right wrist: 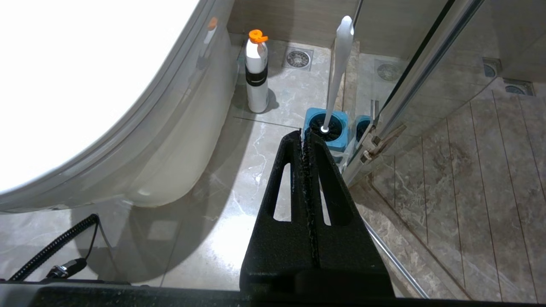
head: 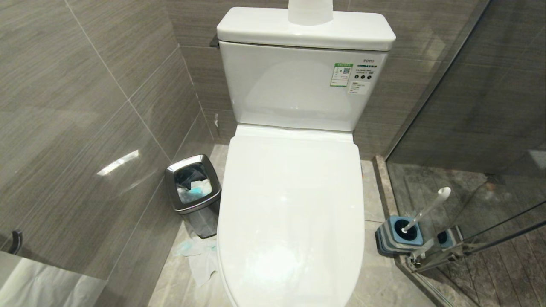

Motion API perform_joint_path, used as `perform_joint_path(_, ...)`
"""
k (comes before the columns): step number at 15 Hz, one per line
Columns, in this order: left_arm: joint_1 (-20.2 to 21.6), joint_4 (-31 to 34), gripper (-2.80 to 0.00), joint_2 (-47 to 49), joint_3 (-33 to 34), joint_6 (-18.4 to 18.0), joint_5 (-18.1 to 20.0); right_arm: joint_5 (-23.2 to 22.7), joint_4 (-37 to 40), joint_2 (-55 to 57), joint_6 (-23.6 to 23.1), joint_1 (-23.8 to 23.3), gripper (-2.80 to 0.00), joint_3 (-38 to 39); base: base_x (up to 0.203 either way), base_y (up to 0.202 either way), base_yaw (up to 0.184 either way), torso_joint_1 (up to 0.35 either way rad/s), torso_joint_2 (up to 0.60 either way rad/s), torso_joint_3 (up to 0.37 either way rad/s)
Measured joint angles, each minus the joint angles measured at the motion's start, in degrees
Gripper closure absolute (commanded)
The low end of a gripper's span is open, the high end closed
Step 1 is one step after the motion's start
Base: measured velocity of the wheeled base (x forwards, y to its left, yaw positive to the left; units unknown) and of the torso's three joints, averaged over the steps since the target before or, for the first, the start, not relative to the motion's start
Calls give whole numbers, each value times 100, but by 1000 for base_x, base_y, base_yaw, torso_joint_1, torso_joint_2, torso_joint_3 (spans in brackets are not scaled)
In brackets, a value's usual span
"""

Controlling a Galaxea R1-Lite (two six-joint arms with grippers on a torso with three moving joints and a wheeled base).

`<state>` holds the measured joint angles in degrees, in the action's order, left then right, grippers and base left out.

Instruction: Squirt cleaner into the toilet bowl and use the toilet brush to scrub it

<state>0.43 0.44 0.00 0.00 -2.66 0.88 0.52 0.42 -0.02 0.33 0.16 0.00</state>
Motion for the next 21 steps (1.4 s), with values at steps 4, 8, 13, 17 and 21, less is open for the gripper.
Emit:
perform_joint_path(4,-2,0,0,0,0,2,-2,0,2,0,0,0,0,0,0,0,0,0,0,0)
perform_joint_path(8,-2,-1,0,0,0,-1,0,0,1,0,-4,0,0,0,0,0,0,0,0,0)
perform_joint_path(13,-2,0,0,0,0,1,1,0,2,0,-2,0,0,0,0,0,0,0,0,0)
perform_joint_path(17,-2,-2,0,0,0,1,0,-1,2,0,-1,0,0,0,0,0,0,0,0,0)
perform_joint_path(21,-2,0,0,0,0,2,1,-1,3,0,0,0,0,0,0,0,0,0,0,0)
